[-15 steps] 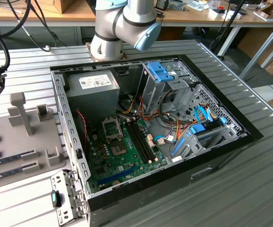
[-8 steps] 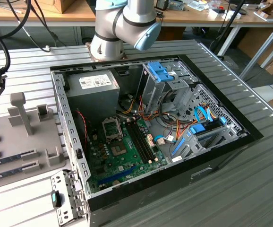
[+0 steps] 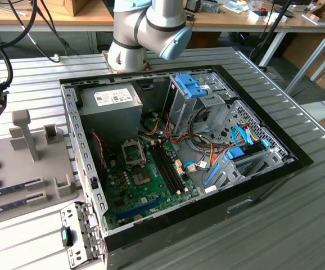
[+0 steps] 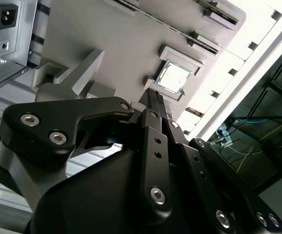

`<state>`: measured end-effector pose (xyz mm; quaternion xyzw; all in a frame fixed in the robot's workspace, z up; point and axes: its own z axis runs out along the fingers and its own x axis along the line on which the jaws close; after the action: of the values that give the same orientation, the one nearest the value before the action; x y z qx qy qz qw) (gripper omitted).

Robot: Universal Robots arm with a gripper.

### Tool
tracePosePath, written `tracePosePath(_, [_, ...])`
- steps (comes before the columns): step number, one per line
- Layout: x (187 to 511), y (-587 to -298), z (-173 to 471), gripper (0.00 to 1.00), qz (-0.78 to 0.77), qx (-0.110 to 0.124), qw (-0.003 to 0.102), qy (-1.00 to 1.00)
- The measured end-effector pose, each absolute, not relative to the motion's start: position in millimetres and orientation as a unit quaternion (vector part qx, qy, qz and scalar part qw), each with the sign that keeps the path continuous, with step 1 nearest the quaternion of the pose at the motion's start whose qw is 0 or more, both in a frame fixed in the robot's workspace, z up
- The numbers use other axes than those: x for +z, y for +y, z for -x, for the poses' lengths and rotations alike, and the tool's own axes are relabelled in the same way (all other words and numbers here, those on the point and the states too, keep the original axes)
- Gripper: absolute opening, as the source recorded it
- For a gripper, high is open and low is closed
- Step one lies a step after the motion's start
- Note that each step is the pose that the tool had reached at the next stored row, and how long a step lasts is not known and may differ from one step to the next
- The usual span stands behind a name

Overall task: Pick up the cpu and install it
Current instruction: 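Reach for the cpu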

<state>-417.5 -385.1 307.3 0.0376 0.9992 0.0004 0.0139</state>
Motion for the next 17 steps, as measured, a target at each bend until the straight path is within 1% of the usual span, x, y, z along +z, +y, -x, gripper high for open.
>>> tracePosePath(17, [302.0,-385.1,417.5,0.11,-0.038,0.000,0.014,0.999])
